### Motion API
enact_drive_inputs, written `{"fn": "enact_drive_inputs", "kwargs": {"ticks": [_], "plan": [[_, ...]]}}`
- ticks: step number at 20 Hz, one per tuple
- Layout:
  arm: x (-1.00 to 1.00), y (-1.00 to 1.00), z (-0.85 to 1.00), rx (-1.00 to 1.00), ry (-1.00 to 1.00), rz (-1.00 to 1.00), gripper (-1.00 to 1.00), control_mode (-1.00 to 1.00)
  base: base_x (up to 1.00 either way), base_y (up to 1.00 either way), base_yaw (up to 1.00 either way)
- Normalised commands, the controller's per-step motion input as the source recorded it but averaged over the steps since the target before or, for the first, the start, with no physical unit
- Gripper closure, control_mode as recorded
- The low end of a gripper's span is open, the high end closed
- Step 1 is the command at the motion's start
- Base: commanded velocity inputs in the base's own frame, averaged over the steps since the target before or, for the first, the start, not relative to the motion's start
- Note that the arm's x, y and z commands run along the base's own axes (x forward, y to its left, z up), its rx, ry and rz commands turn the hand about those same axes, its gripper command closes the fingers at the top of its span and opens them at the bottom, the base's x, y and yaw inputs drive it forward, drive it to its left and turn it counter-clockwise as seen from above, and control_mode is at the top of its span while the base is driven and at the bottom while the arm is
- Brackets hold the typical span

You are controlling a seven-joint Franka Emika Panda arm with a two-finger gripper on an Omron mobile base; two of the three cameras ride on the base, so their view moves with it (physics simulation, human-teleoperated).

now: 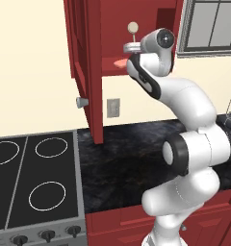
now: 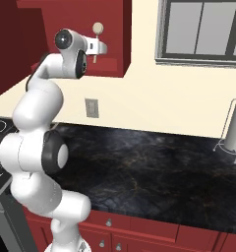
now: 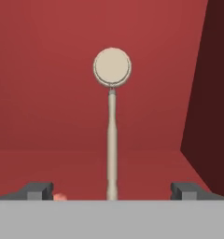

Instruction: Pick up the bar soap and dish brush from the sink, and place them back in the cabinet, and close the cabinet door.

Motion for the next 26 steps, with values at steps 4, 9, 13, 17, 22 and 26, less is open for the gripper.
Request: {"fn": "enact_drive_inputs", "kwargs": {"ticks": [4,9,13,17,22,26], "plan": [[-0.33,0.00,0.13,0.00,0.00,0.00,-1.00,-1.00,0.00,0.00,0.00],[-0.33,0.00,0.04,0.00,0.00,0.00,-1.00,-1.00,0.00,0.00,0.00],[-0.22,0.00,0.00,0.00,0.00,0.00,-1.00,-1.00,0.00,0.00,0.00],[-0.17,0.00,0.00,0.00,0.00,0.00,-1.00,-1.00,0.00,0.00,0.00],[-0.30,0.00,0.00,0.00,0.00,0.00,-1.00,-1.00,0.00,0.00,0.00],[-0.29,0.00,0.00,0.00,0.00,0.00,-1.00,-1.00,0.00,0.00,0.00]]}}
